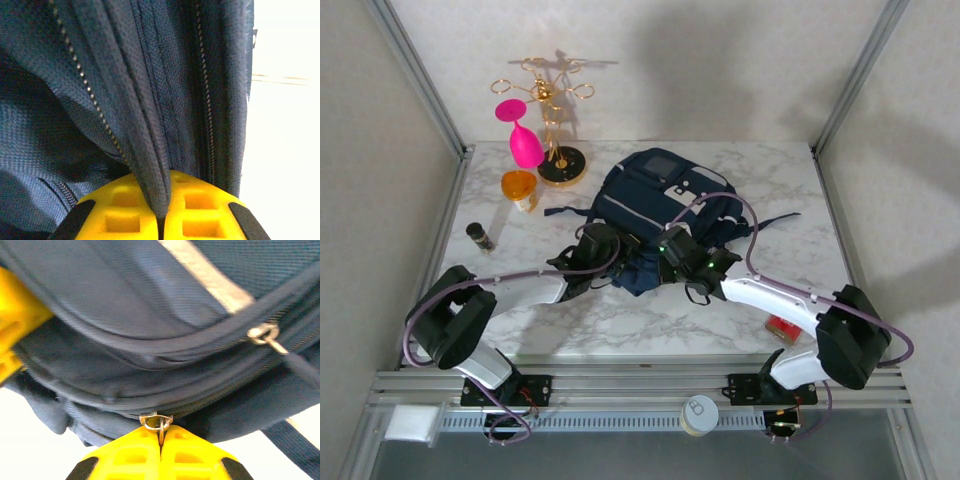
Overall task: Pack the student bag
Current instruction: Zip the student bag at the center of the table.
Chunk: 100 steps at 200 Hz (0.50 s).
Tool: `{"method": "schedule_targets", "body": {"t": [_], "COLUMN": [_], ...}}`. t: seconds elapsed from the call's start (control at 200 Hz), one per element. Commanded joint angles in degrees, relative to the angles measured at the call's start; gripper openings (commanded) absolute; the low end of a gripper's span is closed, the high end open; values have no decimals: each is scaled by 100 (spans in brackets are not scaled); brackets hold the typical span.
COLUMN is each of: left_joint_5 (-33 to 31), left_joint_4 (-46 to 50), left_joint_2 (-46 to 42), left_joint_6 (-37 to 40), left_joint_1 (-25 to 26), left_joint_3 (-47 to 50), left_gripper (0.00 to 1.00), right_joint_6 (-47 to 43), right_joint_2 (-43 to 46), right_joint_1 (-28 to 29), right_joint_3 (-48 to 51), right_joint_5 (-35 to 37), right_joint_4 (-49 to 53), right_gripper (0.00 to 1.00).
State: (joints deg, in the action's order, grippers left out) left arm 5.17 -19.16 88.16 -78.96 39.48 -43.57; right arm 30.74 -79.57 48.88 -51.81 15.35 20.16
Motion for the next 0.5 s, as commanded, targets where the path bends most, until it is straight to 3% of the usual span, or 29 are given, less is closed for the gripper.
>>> {"method": "schedule_targets", "body": {"t": [0.0, 0.25, 0.496], "left_joint_5": [-196, -120, -7], "left_joint_4": [655, 1384, 1678], "left_joint_2": [-445, -1155, -1530], "left_joint_6": [583, 1355, 1576], "left_joint_1": [-275, -789, -1025], "left_joint_3": [182, 401, 479], "left_gripper": [0, 0, 0], "right_joint_6": [141, 75, -138], "right_joint_2": [368, 583, 536], "right_joint_1": [-220, -557, -1190], "right_joint_3": [179, 196, 189], "right_joint_5": [381, 548, 390], "right_joint_4": [368, 717, 732], "right_gripper": [0, 0, 0]}}
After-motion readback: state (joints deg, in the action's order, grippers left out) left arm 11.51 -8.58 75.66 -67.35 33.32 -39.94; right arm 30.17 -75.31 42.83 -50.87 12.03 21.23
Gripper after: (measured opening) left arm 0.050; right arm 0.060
